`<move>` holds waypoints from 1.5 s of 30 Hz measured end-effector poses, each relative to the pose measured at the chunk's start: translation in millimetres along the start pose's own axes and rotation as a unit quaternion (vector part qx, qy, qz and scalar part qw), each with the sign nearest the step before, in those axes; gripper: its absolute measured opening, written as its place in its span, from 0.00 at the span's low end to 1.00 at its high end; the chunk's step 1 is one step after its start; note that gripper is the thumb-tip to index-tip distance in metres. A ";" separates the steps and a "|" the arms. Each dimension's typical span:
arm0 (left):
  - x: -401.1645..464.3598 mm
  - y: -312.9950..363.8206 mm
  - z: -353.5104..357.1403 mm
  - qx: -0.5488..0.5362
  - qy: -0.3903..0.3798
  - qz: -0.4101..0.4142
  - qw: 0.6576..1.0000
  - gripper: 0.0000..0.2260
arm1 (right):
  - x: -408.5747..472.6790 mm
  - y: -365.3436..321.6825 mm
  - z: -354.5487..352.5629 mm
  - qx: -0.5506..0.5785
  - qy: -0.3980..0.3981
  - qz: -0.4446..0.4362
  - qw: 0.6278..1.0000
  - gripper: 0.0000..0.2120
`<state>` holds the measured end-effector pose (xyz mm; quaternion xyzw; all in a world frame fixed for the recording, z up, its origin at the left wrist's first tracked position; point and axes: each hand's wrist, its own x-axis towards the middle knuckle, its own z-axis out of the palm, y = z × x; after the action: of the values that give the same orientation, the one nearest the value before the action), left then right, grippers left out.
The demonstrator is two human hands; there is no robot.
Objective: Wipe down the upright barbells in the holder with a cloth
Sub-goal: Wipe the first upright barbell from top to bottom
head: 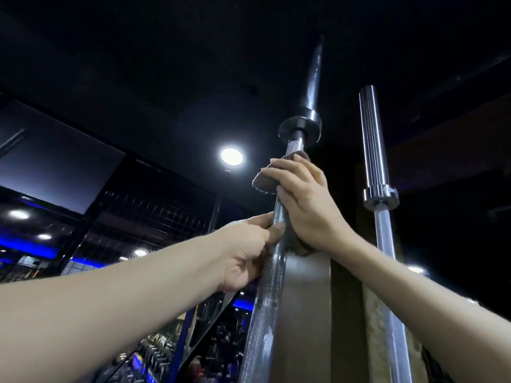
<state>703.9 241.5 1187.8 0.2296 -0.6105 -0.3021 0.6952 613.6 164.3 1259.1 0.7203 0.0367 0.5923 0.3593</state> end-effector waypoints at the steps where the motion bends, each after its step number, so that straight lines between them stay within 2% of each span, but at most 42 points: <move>1: -0.2 0.2 0.4 0.002 -0.004 -0.001 1.000 0.10 | 2.6 3.0 -2.4 -0.007 -0.011 -0.004 1.000 0.17; 5: -1.9 2.8 -0.1 0.039 0.014 -0.011 0.999 0.09 | 48.8 29.2 -2.6 -0.072 0.003 0.024 0.997 0.20; 7: -1.7 3.1 -1.3 0.038 0.016 -0.008 0.999 0.10 | 64.3 33.0 -0.4 -0.072 0.024 0.050 0.996 0.17; 12: -0.8 0.1 -3.3 0.007 0.022 0.005 1.000 0.10 | 31.2 3.2 7.2 -0.061 0.075 0.006 0.995 0.14; 15: -1.6 -0.9 -3.8 -0.019 0.008 0.011 1.000 0.10 | 1.8 -10.2 10.6 -0.032 0.046 -0.022 0.998 0.15; 18: -0.8 -0.1 -2.6 -0.008 0.021 0.006 1.000 0.10 | 25.3 8.1 4.9 -0.056 0.012 -0.009 0.998 0.17; 20: -0.7 -0.5 -2.3 0.014 0.034 0.002 0.999 0.10 | 51.2 25.2 2.1 -0.069 0.005 0.024 0.997 0.20; 23: -0.7 -0.2 -3.2 0.022 0.031 0.001 0.999 0.09 | 66.9 35.9 3.9 -0.048 0.002 0.076 0.996 0.17; 26: 0.3 0.1 -3.4 0.013 0.027 0.003 1.000 0.09 | 45.3 19.6 5.0 -0.014 0.037 0.063 0.997 0.18; 28: 0.1 -0.5 -3.4 -0.004 0.018 0.007 1.000 0.10 | 17.0 3.1 6.5 -0.002 0.046 0.020 0.999 0.17; 32: -0.4 -1.0 -2.0 -0.015 0.008 0.010 1.000 0.11 | -2.0 3.2 -1.2 0.009 0.006 -0.035 0.999 0.16; 37: -1.6 -0.2 -0.7 0.015 0.020 -0.005 1.000 0.09 | 60.2 37.6 -3.6 -0.023 -0.004 0.070 0.997 0.19; 41: -3.6 1.0 -3.0 0.030 0.008 0.009 0.999 0.09 | 50.5 26.1 3.5 0.026 0.018 0.115 0.993 0.19; 45: -10.8 -5.1 -12.8 0.173 -0.007 0.018 0.985 0.09 | 29.4 8.9 6.2 0.055 -0.010 0.142 0.988 0.20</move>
<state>715.1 244.9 1174.7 0.3331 -0.6624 -0.1814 0.6460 624.4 168.9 1288.2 0.7428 -0.0367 0.6271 0.2318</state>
